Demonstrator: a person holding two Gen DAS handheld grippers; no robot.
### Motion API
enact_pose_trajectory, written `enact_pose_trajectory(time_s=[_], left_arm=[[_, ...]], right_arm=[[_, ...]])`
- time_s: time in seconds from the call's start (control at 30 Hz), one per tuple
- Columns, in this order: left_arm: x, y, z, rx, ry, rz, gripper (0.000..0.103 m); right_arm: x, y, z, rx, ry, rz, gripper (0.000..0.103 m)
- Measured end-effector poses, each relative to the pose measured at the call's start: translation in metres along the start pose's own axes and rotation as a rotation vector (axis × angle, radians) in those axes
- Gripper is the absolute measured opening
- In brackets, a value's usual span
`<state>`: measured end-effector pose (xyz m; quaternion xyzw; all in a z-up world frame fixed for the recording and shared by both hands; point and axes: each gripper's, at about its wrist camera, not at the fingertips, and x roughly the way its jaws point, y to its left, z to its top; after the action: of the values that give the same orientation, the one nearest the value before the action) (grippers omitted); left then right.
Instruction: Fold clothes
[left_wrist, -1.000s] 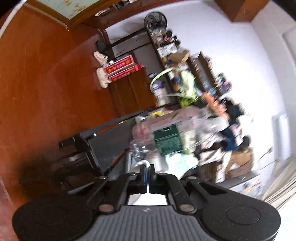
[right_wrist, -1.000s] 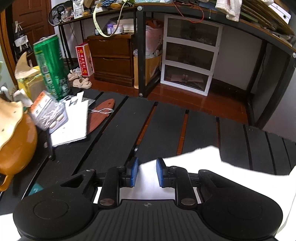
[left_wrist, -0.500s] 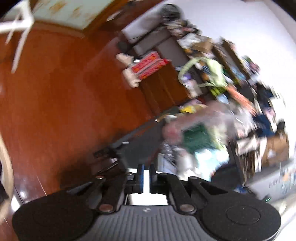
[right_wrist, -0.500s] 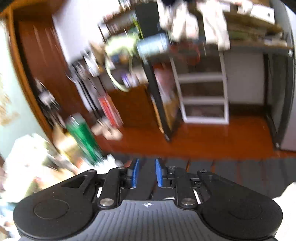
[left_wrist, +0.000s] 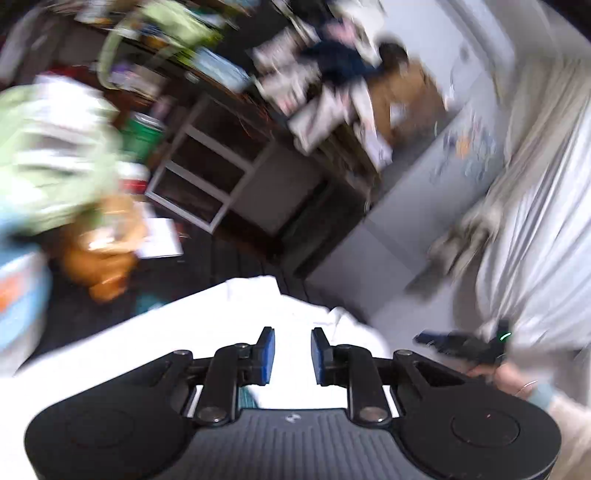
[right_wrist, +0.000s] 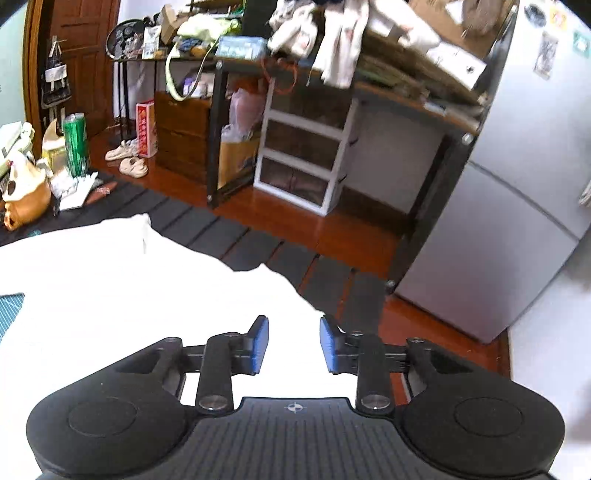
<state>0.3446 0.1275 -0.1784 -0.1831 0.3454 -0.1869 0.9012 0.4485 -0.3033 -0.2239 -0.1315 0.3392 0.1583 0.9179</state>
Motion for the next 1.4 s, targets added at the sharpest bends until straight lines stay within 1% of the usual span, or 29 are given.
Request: enact_pose_trajectory(time_s=[0.07, 0.1, 0.13, 0.17, 0.2, 0.3, 0.4, 0.43, 0.5, 0.57, 0.6, 0.63, 0.67, 0.7, 0.73, 0.8, 0.87, 0.97, 1.0, 1.07, 1.1, 1.13, 1.17, 1.2, 1.23, 1.3, 1.33, 1.37, 1.4], left_arm=[[0.062, -0.013, 0.016, 0.138, 0.068, 0.083, 0.018], [0.086, -0.015, 0.019, 0.168, 0.097, 0.105, 0.016], [0.108, -0.016, 0.023, 0.185, 0.121, 0.100, 0.016], [0.125, -0.016, 0.028, 0.208, 0.135, 0.087, 0.016], [0.136, -0.018, 0.029, 0.236, 0.134, 0.070, 0.017], [0.159, -0.015, 0.033, 0.300, 0.136, 0.035, 0.017], [0.177, -0.008, 0.036, 0.311, 0.186, 0.006, 0.017], [0.181, -0.005, 0.036, 0.316, 0.195, 0.008, 0.017], [0.187, -0.002, 0.036, 0.318, 0.213, 0.019, 0.019], [0.195, 0.002, 0.037, 0.315, 0.234, 0.030, 0.019], [0.198, 0.001, 0.040, 0.314, 0.238, 0.028, 0.019], [0.202, 0.003, 0.039, 0.312, 0.254, 0.018, 0.018], [0.202, 0.003, 0.038, 0.319, 0.257, 0.014, 0.018], [0.203, 0.003, 0.037, 0.327, 0.260, 0.012, 0.003], [0.204, 0.002, 0.036, 0.349, 0.268, 0.028, 0.000], [0.207, 0.001, 0.035, 0.378, 0.271, 0.050, 0.000], [0.211, 0.002, 0.039, 0.393, 0.237, 0.106, 0.000], [0.213, 0.008, 0.046, 0.352, 0.215, 0.129, 0.000], [0.214, 0.010, 0.048, 0.341, 0.211, 0.131, 0.000], [0.211, 0.010, 0.052, 0.334, 0.216, 0.125, 0.000], [0.210, 0.011, 0.054, 0.330, 0.218, 0.122, 0.000], [0.208, 0.011, 0.056, 0.324, 0.214, 0.124, 0.000], [0.205, 0.012, 0.059, 0.312, 0.195, 0.120, 0.000], [0.202, 0.012, 0.062, 0.302, 0.177, 0.114, 0.000], [0.200, 0.012, 0.063, 0.297, 0.166, 0.091, 0.000], [0.199, 0.010, 0.061, 0.302, 0.157, 0.066, 0.002], [0.200, 0.009, 0.057, 0.315, 0.162, 0.070, 0.002], [0.203, 0.008, 0.053, 0.327, 0.172, 0.070, 0.002], [0.205, 0.007, 0.049, 0.340, 0.182, 0.071, 0.002]], right_arm=[[0.028, -0.004, 0.007, -0.023, -0.018, 0.040, 0.027], [0.031, -0.006, 0.007, -0.031, -0.019, 0.046, 0.028], [0.057, -0.008, 0.014, -0.087, -0.017, 0.077, 0.030], [0.072, -0.011, 0.018, -0.121, -0.005, 0.091, 0.032], [0.088, -0.013, 0.022, -0.152, 0.007, 0.105, 0.036], [0.122, -0.027, 0.032, -0.134, 0.025, 0.161, 0.036], [0.141, -0.035, 0.036, -0.101, 0.027, 0.227, 0.039], [0.150, -0.036, 0.035, -0.099, 0.037, 0.267, 0.039], [0.158, -0.033, 0.034, -0.104, 0.071, 0.298, 0.039], [0.163, -0.031, 0.031, -0.098, 0.094, 0.304, 0.035], [0.166, -0.030, 0.030, -0.091, 0.105, 0.310, 0.025], [0.166, -0.029, 0.030, -0.076, 0.099, 0.324, 0.018], [0.167, -0.027, 0.031, -0.078, 0.091, 0.312, 0.006], [0.168, -0.025, 0.031, -0.080, 0.083, 0.300, 0.006], [0.169, -0.022, 0.032, -0.083, 0.074, 0.286, 0.005], [0.172, -0.021, 0.035, -0.085, 0.052, 0.215, 0.005], [0.176, -0.022, 0.037, -0.074, 0.042, 0.169, 0.005], [0.190, -0.024, 0.041, -0.053, 0.060, 0.120, 0.005], [0.190, -0.025, 0.041, -0.050, 0.057, 0.119, 0.006], [0.189, -0.032, 0.045, -0.019, 0.058, 0.113, 0.013], [0.185, -0.033, 0.047, -0.021, 0.038, 0.068, 0.020], [0.180, -0.034, 0.050, -0.023, 0.015, 0.020, 0.026], [0.173, -0.031, 0.053, -0.037, -0.026, -0.046, 0.026], [0.168, -0.029, 0.056, -0.046, -0.060, -0.032, 0.025], [0.159, -0.022, 0.063, -0.053, -0.125, 0.082, 0.025], [0.155, 0.013, 0.074, -0.149, -0.147, 0.269, 0.024], [0.154, 0.031, 0.079, -0.201, -0.156, 0.358, 0.024], [0.157, 0.055, 0.082, -0.299, -0.153, 0.402, 0.024], [0.164, 0.076, 0.084, -0.365, -0.143, 0.436, 0.024]])
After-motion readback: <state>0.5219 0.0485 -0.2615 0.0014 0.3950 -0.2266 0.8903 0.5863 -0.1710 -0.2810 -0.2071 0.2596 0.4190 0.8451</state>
